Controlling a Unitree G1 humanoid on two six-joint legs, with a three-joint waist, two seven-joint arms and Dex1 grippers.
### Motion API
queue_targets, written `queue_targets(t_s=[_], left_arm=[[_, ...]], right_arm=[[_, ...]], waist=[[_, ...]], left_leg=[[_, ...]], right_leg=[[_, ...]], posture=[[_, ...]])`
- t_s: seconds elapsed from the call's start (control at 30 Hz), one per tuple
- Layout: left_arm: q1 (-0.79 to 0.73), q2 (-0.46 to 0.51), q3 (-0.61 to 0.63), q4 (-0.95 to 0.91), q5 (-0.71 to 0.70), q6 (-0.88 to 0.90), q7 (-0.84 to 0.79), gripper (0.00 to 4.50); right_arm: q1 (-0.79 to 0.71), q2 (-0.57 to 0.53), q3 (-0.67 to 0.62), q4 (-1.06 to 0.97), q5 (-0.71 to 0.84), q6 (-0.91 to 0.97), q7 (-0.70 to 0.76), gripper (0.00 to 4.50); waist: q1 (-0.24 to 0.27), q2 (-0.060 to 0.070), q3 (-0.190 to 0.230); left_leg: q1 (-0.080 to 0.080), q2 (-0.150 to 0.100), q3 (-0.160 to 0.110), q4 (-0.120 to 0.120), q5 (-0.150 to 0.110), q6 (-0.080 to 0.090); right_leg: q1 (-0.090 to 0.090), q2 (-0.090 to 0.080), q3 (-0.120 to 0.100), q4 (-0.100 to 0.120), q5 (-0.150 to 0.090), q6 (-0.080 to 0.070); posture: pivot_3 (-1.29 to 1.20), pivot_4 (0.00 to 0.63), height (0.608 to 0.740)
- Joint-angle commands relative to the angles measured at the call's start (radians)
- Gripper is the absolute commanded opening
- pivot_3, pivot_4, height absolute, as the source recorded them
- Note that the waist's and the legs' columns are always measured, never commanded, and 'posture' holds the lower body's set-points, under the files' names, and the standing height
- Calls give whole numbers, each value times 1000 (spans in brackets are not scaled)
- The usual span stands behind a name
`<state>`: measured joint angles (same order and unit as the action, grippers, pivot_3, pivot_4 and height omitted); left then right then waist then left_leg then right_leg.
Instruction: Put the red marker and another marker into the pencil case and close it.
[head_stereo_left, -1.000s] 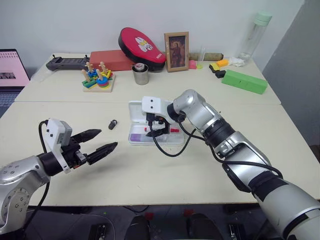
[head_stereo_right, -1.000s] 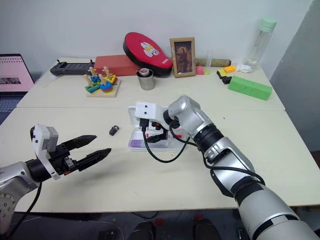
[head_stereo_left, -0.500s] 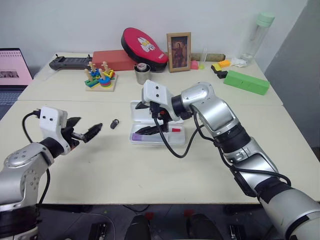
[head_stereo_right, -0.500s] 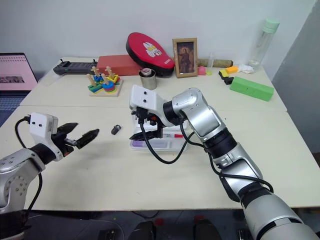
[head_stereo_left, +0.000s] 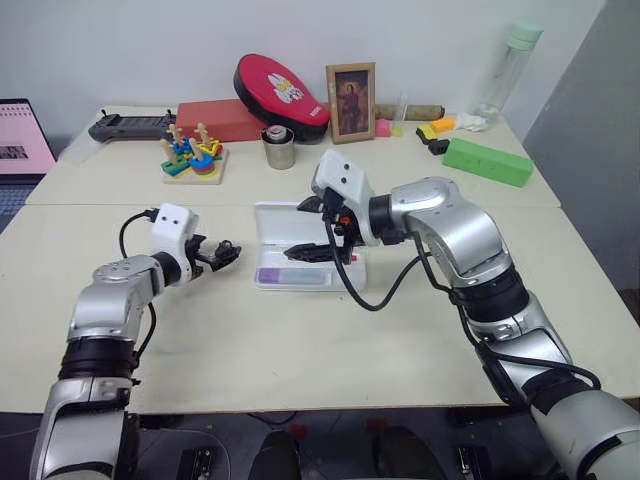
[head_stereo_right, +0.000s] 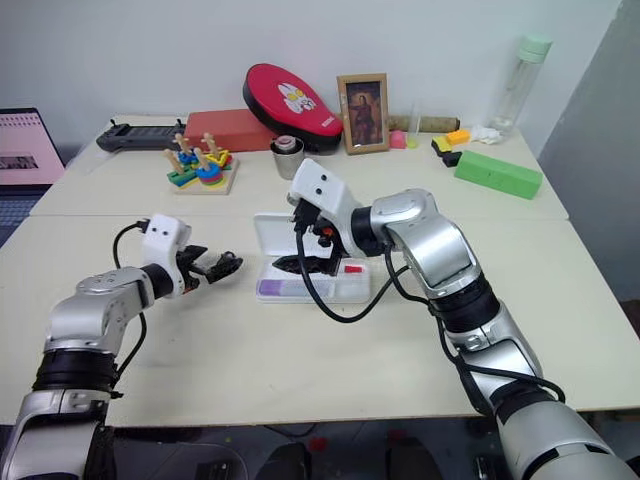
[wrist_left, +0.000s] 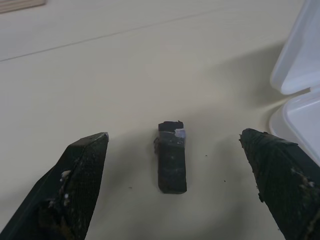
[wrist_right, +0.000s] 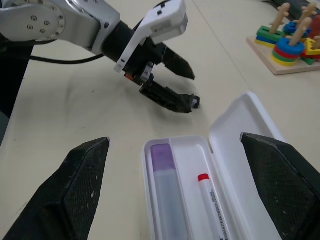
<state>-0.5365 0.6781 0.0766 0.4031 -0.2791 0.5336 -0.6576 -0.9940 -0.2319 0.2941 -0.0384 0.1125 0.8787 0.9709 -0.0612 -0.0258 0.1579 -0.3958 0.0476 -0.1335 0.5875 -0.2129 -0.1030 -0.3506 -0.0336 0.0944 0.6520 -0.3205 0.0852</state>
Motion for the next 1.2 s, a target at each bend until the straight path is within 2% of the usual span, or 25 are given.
queue_targets(t_s=[0.03, 0.27, 0.8, 1.03, 1.1, 1.2], left_arm=[[-47, -4, -5, 53, 28, -21, -20, 4500], [-60, -4, -3, 100, 46, -27, -34, 3384], [-40, 2, 20, 92, 48, -35, -45, 434], [-39, 20, 32, 77, 57, -60, -45, 406], [-26, 41, 45, 28, 48, -82, -67, 406], [11, 85, 78, -142, -24, -110, -178, 406]], right_arm=[[-3, -14, -45, -51, 33, 26, -50, 4424], [8, -32, -28, -64, 62, 33, -79, 4500], [2, -39, -11, -52, 98, 20, -99, 4500], [4, -47, -11, -48, 110, 9, -100, 4500], [12, -60, -19, -55, 118, 1, -97, 4500], [52, -113, -67, -115, 171, -25, -49, 4500]], waist=[[1, 0, 0], [1, 0, 0], [2, 0, 0], [2, 0, 0], [2, 0, 0], [5, 1, 1]], left_leg=[[0, 0, 0, 0, 0, 0], [0, 0, 0, 0, 0, 0], [0, 0, 0, 0, 0, 0], [0, 0, 0, 0, 0, 0], [0, 0, 0, 0, 0, 0], [-1, 0, 0, 0, 0, 0]], right_leg=[[0, 0, 0, 0, 0, 0], [0, 0, 0, 0, 0, 0], [0, 0, 0, 1, 0, 0], [0, 0, 0, 1, 0, 0], [0, 0, 0, 1, 0, 0], [-1, 0, 0, 1, 0, 0]], posture=[[0, 150, 740], [0, 150, 740], [0, 150, 740], [0, 150, 740], [0, 150, 740], [0, 150, 740]])
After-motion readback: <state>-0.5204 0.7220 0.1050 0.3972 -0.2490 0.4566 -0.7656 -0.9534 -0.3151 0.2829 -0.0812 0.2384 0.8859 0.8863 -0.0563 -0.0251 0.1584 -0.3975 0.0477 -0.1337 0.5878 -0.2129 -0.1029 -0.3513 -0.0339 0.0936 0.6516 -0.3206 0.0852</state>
